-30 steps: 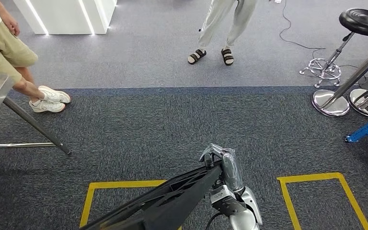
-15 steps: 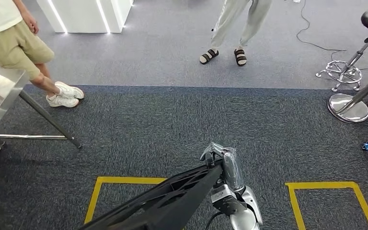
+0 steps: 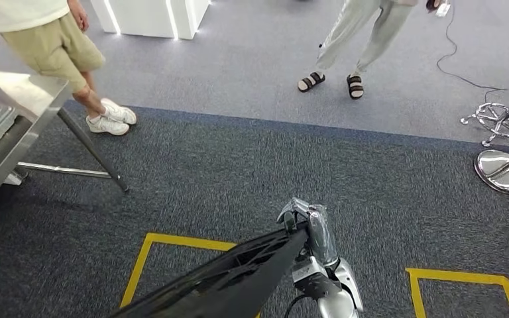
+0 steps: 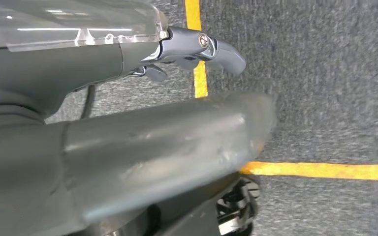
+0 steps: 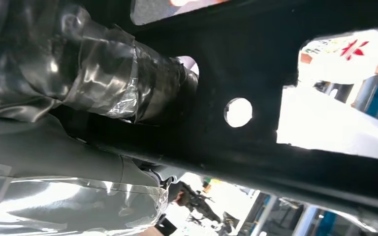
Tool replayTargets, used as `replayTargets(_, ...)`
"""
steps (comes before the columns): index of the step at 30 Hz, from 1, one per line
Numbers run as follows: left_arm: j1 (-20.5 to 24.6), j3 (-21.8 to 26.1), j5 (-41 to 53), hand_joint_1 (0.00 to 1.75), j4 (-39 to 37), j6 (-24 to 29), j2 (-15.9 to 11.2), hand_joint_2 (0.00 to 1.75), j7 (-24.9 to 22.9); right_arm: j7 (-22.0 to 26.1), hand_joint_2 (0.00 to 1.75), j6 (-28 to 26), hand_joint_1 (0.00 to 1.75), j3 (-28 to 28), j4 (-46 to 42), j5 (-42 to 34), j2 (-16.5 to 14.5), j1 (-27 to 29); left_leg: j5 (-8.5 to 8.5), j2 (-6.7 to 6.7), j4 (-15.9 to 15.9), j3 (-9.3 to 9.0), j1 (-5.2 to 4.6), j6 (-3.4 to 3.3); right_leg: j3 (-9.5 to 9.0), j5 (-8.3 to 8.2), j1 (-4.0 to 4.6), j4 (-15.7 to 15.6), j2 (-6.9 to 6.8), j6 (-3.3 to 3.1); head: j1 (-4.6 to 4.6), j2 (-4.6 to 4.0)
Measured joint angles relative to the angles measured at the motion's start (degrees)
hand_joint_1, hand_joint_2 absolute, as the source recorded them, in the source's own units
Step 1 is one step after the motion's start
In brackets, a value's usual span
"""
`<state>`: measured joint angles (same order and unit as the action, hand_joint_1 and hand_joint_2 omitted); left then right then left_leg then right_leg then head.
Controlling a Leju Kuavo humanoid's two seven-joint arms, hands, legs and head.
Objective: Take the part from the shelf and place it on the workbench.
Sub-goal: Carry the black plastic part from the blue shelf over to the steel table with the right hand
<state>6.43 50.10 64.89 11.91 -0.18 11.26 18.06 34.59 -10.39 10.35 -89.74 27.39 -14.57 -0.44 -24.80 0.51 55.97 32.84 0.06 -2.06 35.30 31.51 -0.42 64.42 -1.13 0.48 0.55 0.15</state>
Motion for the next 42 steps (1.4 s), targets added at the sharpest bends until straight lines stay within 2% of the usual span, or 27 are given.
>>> replayTargets(2,0.1,0.0,0.0,0.0,0.0,0.0,0.0,0.0,0.1,0.0,0.0,0.0,1.75,-0.1,0.0,0.0,0.0,0.2,0.01,-0.62,0.1,0.11,0.01,-0.22,3.66,3.23,-0.02,7.5,0.79,0.14,0.0,0.0)
replayTargets(3,0.1,0.0,0.0,0.0,0.0,0.0,0.0,0.0,0.1,0.0,0.0,-0.1,1.75,-0.1,0.0,0.0,0.1,0.4,-0.04,-1.02,0.2,0.14,0.0,-0.22,4.8,3.58,-0.05,9.6,0.87,0.21,0.0,0.0)
replayTargets(4,0.1,0.0,0.0,0.0,0.0,0.0,0.0,0.0,0.2,0.0,0.0,-0.1,1.75,-0.2,0.0,0.0,0.1,0.5,-0.11,-1.46,0.4,0.15,0.0,-0.18,4.92,2.72,-0.14,9.7,0.91,0.27,0.0,0.0)
replayTargets(5,0.1,0.0,0.0,0.0,0.0,0.0,0.0,0.0,0.2,0.0,0.0,-0.1,1.75,-0.2,0.0,0.0,0.1,0.6,-0.22,-1.93,0.6,0.12,0.03,-0.07,3.97,0.87,-0.27,7.4,0.99,0.3,0.0,0.0)
replayTargets(6,0.1,0.0,0.1,0.0,0.0,0.0,0.0,0.0,0.3,0.0,0.0,-0.1,1.75,-0.3,-0.1,0.0,0.1,0.6,-0.39,-2.41,0.8,0.1,0.07,0.07,2.27,-1.42,-0.45,3.7,1.25,0.34,0.0,0.0)
replayTargets(8,0.1,0.0,0.1,0.0,0.0,0.0,0.1,0.0,0.4,0.0,0.0,-0.1,1.75,-0.3,-0.1,0.0,0.1,0.5,-0.76,-3.25,1.6,0.44,-0.01,0.5,-0.63,-3.99,-0.75,-2.8,2.57,0.31,0.01,0.0)
replayTargets(10,0.2,0.0,0.1,0.0,0.0,0.0,0.1,0.0,0.4,0.0,0.0,-0.2,1.75,-0.4,-0.2,0.0,0.1,0.6,-0.88,-3.85,2.1,1.03,-0.04,1.0,-1.25,-3.95,-0.69,-4.6,3.42,0.02,0.01,0.0)
replayTargets(12,0.0,0.0,0.1,0.0,0.0,0.0,0.0,0.0,0.4,0.0,0.0,-0.3,1.75,-0.4,-0.2,0.0,0.0,0.6,-0.98,-4.14,2.3,1.33,0.13,1.54,-1.25,-4.05,-0.62,-4.8,2.96,-0.61,0.01,0.0)
replayTargets(13,0.0,0.0,0.1,0.0,0.0,0.0,0.0,0.0,0.4,0.0,0.0,-0.4,1.75,-0.4,-0.3,0.0,0.0,0.6,-1.52,-3.75,2.9,1.62,0.14,1.83,-1.36,-4.14,-0.67,-5.0,2.63,-0.99,0.02,0.0)
replayTargets(15,0.0,0.0,0.1,0.0,0.0,0.0,0.0,0.0,0.4,0.0,0.0,-0.4,1.75,-0.4,-0.4,0.0,0.0,0.5,-4.27,-2.3,7.5,3.64,0.17,2.38,-1.53,-4.27,-0.78,-5.3,1.76,-1.55,0.02,0.0)
replayTargets(17,0.1,0.0,0.1,0.0,0.0,0.0,0.1,0.0,0.4,0.0,0.0,-0.5,1.75,-0.4,-0.5,0.0,0.0,0.6,-7.62,-1.2,14.8,7.04,0.28,2.75,-1.52,-4.2,-0.58,-5.3,0.81,-1.81,0.02,0.0)
replayTargets(18,0.0,0.0,0.1,0.0,0.0,0.0,0.1,0.0,0.4,0.0,0.0,-0.5,1.75,-0.4,-0.5,0.0,0.0,0.6,-8.31,-1.02,17.4,8.23,0.35,2.8,-1.54,-4.15,-0.47,-5.3,0.37,-1.88,0.02,0.0)
replayTargets(19,0.0,0.0,0.1,0.0,0.0,0.0,0.1,0.0,0.4,0.0,0.0,-0.5,1.75,-0.5,-0.5,0.0,0.0,0.6,-7.92,-0.92,18.0,8.51,0.38,2.75,-1.6,-4.09,-0.37,-5.3,-0.02,-1.93,0.02,0.0)
replayTargets(20,-0.1,0.0,0.1,0.0,0.0,0.0,0.1,0.0,0.4,0.0,0.0,-0.5,1.75,-0.5,-0.5,0.0,0.0,0.6,-6.46,-0.85,16.2,7.64,0.38,2.59,-1.73,-4.02,-0.28,-5.3,-0.34,-1.94,0.02,0.0)
replayTargets(22,-0.1,0.0,0.1,0.0,0.0,0.0,0.0,0.0,0.3,0.0,0.0,-0.4,1.75,-0.4,-0.5,0.1,0.0,0.6,-2.6,0.09,8.6,3.75,0.08,1.92,-2.08,-3.84,-0.18,-5.3,-0.88,-1.9,0.02,0.0)
replayTargets(23,0.0,0.0,0.0,0.0,0.0,0.0,0.0,0.0,0.2,-0.1,0.0,-0.4,1.75,-0.4,-0.5,0.1,0.0,0.6,-1.4,0.78,5.2,2.02,-0.26,1.54,-2.14,-3.78,-0.12,-5.3,-1.12,-1.78,0.02,0.0)
replayTargets(25,0.1,0.1,-0.2,0.0,0.0,0.0,0.0,0.0,-0.2,-0.1,0.0,-0.1,1.75,-0.4,-0.5,0.2,0.0,0.6,-1.12,1.62,2.1,0.63,-0.85,1.0,-2.07,-3.79,-0.03,-5.4,-1.63,-1.38,0.01,0.0)
replayTargets(28,0.0,0.2,-0.2,0.0,0.0,0.0,0.0,0.0,-0.5,-0.1,0.0,0.2,1.75,-0.3,-0.6,0.4,-0.1,0.5,-0.69,0.62,0.8,0.23,-0.6,0.33,-2.21,-3.41,0.04,-5.4,-1.96,-0.48,0.01,0.0)
replayTargets(30,0.0,0.2,-0.3,0.0,0.0,0.0,0.1,0.0,-0.6,-0.2,0.0,0.2,1.75,-0.4,-0.7,0.5,-0.1,0.5,-0.24,0.05,0.0,-0.22,-0.22,-0.26,-0.85,-1.07,-0.01,-2.0,-0.67,-0.08,-0.01,0.0)
replayTargets(32,0.1,0.2,-0.1,0.0,0.0,0.0,0.1,0.0,-0.6,-0.2,0.0,0.2,1.75,-0.4,-0.7,0.5,0.0,0.5,-0.18,-0.51,0.1,-0.21,-0.26,-0.56,2.74,2.55,-0.13,5.6,0.65,0.07,-0.01,0.0)
replayTargets(33,0.1,0.2,0.2,0.0,0.0,0.1,0.1,0.0,-0.6,-0.2,0.0,0.1,1.75,-0.4,-0.7,0.5,0.0,0.6,-0.2,-0.87,0.2,-0.19,-0.27,-0.6,4.5,3.59,-0.19,8.9,0.89,0.16,-0.01,0.0)
replayTargets(34,0.1,0.2,0.5,0.0,0.0,0.2,0.1,0.0,-0.6,-0.2,0.0,0.1,1.75,-0.4,-0.7,0.5,0.0,0.6,-0.26,-1.28,0.3,-0.18,-0.27,-0.58,5.46,3.53,-0.25,10.6,0.98,0.24,0.0,0.0)
replayTargets(35,0.1,0.2,0.8,0.0,0.0,0.3,0.1,0.0,-0.6,-0.2,0.0,0.1,1.75,-0.5,-0.7,0.5,0.0,0.6,-0.35,-1.72,0.5,-0.2,-0.24,-0.51,5.3,2.27,-0.34,9.9,1.02,0.3,0.0,0.0)
replayTargets(37,0.1,0.2,1.0,0.0,0.0,0.3,0.1,0.0,-0.5,-0.2,0.0,0.1,1.75,-0.5,-0.6,0.5,0.0,0.6,-0.67,-2.65,1.0,-0.19,-0.12,-0.18,2.14,-2.03,-0.63,2.7,1.59,0.33,-0.01,0.0)
replayTargets(38,0.1,0.2,1.1,0.0,0.0,0.3,0.1,0.0,-0.5,-0.2,0.0,0.1,1.75,-0.5,-0.6,0.5,0.0,0.5,-0.87,-3.07,1.5,0.05,-0.19,0.06,0.5,-3.55,-0.77,-1.0,2.31,0.31,-0.01,0.0)
replayTargets(40,0.2,0.2,1.1,0.0,0.0,0.3,0.2,0.0,-0.5,-0.2,0.0,0.1,1.75,-0.5,-0.6,0.5,0.0,0.5,-1.07,-3.71,2.1,0.65,-0.21,0.6,-0.85,-4.46,-0.8,-4.5,3.36,0.04,0.0,0.0)
replayTargets(42,0.1,0.2,1.1,0.0,0.0,0.4,0.2,0.0,-0.5,-0.3,0.0,0.1,1.75,-0.5,-0.6,0.5,0.0,0.5,-1.05,-4.19,2.1,0.95,-0.08,1.16,-0.76,-4.46,-0.62,-4.6,3.1,-0.56,0.01,0.0)
